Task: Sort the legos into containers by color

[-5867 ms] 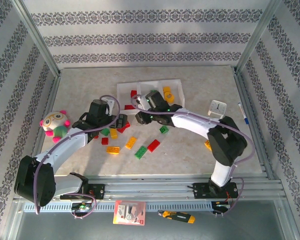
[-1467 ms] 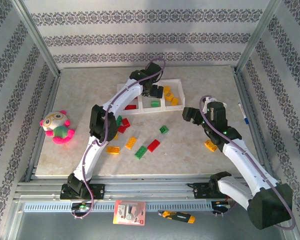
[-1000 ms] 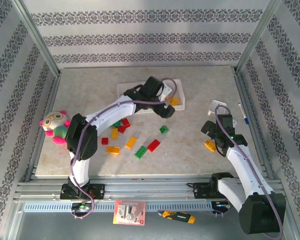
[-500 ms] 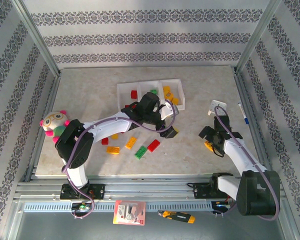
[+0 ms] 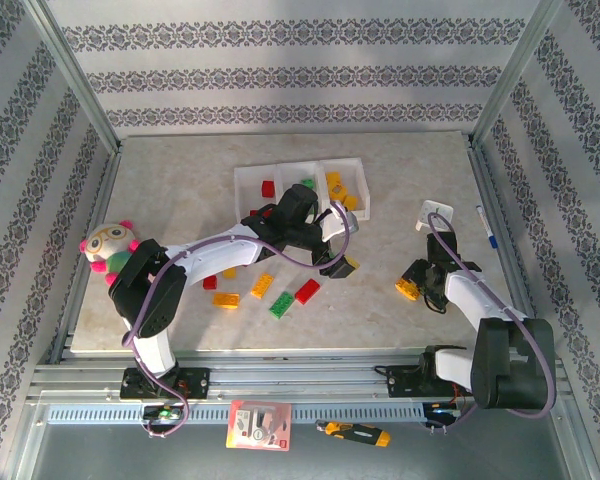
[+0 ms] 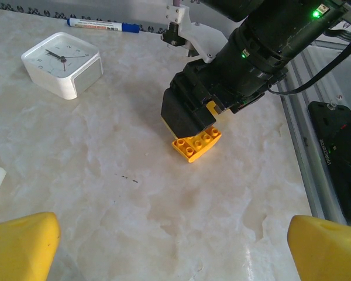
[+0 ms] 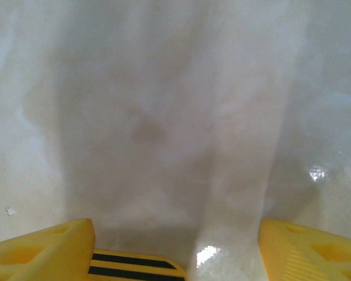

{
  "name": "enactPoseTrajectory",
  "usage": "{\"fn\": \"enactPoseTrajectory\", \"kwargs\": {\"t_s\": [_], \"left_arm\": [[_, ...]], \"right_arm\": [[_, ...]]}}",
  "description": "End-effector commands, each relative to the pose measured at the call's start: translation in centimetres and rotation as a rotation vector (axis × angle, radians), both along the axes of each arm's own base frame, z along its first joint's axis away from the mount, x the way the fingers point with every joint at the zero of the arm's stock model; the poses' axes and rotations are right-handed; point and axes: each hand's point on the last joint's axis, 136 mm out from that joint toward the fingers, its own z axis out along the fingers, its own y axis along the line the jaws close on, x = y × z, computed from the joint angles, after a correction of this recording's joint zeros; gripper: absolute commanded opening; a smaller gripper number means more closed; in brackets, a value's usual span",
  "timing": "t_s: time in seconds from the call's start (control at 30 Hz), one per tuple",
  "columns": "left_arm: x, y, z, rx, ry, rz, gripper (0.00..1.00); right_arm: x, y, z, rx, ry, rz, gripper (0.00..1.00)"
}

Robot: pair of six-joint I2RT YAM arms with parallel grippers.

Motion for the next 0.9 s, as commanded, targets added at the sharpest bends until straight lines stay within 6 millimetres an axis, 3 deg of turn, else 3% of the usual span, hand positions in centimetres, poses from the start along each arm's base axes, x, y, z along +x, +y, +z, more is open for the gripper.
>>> {"fn": "enactPoseTrajectory", "kwargs": {"t_s": [0.0, 0.13, 0.23, 0.67, 0.87], "left_arm": [[-1.0, -0.5, 1.9, -0.053, -0.058, -0.051, 0.99], [-1.0, -0.4, 1.6, -0.054, -0.058, -0.048, 0.99], [-0.9, -0.5, 1.5, -0.056, -0.054, -0.045, 0.99], [-0.7, -0.3, 1.0, -0.056, -0.057, -0.021, 0.99], [-0.8, -0.2, 0.8, -0.049, -0.064, -0.025, 0.99]], "right_arm": [[-0.1, 0.9, -0.6, 0.060, 0.011, 0.012, 0.75], [0.4, 1.7, -0.1, 0.091, -0.010, 0.058, 0.86], [1.0, 2.2, 0.6, 0.111, -0.029, 0.085, 0.89], [1.5, 3.7, 0.8, 0.088, -0.001, 0.074, 0.88], [1.8, 4.3, 0.7, 0.101, 0.024, 0.105, 0.79]]}}
